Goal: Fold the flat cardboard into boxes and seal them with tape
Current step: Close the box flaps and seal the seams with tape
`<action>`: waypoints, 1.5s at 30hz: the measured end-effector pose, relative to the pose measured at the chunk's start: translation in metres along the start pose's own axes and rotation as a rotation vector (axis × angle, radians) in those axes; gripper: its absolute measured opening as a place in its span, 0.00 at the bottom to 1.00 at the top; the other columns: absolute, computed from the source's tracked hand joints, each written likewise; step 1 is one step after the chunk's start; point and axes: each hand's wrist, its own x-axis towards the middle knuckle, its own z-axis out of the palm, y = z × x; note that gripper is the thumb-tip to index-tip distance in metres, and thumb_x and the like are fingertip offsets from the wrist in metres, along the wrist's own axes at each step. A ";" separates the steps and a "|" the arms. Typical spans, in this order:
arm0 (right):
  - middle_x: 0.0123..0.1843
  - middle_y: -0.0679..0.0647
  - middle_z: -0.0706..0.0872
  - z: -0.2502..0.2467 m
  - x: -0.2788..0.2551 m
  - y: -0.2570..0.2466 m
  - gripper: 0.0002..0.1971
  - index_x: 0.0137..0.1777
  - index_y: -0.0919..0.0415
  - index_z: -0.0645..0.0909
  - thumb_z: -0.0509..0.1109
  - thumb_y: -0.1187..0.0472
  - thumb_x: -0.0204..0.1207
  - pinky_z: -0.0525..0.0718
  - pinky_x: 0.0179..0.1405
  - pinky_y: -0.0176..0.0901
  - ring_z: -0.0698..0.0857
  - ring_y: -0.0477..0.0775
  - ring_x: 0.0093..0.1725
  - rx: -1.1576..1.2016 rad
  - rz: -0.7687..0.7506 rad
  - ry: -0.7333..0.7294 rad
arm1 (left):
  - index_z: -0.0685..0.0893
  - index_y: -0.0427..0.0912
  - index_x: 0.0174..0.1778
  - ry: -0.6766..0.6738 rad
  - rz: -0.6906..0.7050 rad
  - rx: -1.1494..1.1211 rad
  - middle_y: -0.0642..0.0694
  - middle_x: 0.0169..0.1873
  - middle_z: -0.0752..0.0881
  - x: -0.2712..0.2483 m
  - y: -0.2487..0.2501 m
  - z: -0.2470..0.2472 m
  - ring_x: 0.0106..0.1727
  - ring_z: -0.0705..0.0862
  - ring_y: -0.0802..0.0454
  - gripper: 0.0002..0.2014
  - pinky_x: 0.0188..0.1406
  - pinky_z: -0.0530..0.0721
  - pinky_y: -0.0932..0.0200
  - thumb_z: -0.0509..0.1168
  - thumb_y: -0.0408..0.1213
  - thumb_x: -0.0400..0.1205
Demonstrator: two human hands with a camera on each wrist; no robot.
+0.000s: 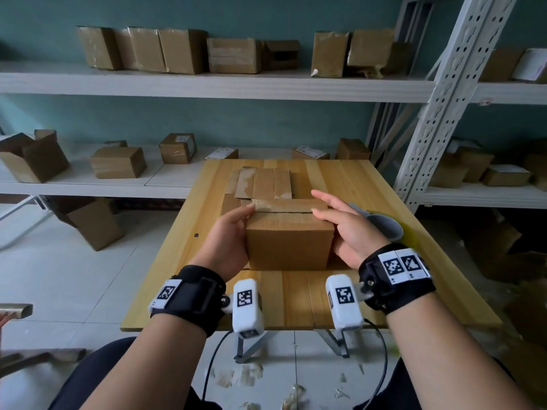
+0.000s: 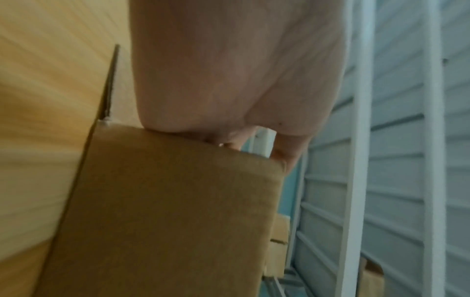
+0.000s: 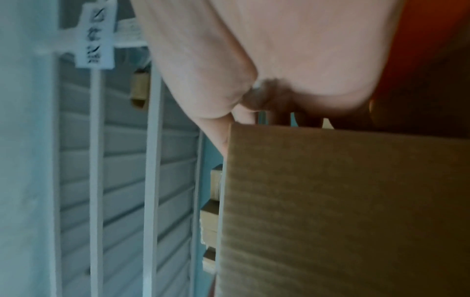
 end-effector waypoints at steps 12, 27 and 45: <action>0.66 0.60 0.92 -0.010 0.004 0.009 0.13 0.70 0.54 0.88 0.69 0.59 0.89 0.86 0.71 0.59 0.90 0.61 0.67 0.180 0.028 0.049 | 0.89 0.40 0.67 0.027 0.025 -0.041 0.37 0.61 0.94 0.006 0.000 0.000 0.58 0.95 0.43 0.21 0.58 0.88 0.44 0.62 0.54 0.92; 0.71 0.60 0.90 -0.013 0.001 0.013 0.19 0.80 0.55 0.79 0.60 0.55 0.93 0.86 0.66 0.57 0.88 0.62 0.72 0.304 0.079 -0.041 | 0.82 0.56 0.80 -0.044 0.132 -0.088 0.43 0.68 0.91 0.006 -0.005 -0.010 0.71 0.89 0.41 0.18 0.65 0.86 0.41 0.57 0.40 0.96; 0.65 0.64 0.92 -0.004 -0.008 0.009 0.15 0.72 0.61 0.84 0.61 0.64 0.92 0.88 0.52 0.53 0.92 0.62 0.61 0.317 0.058 -0.001 | 0.93 0.52 0.62 0.188 0.104 -0.088 0.39 0.66 0.92 0.003 -0.010 0.004 0.63 0.90 0.39 0.12 0.60 0.89 0.43 0.69 0.50 0.89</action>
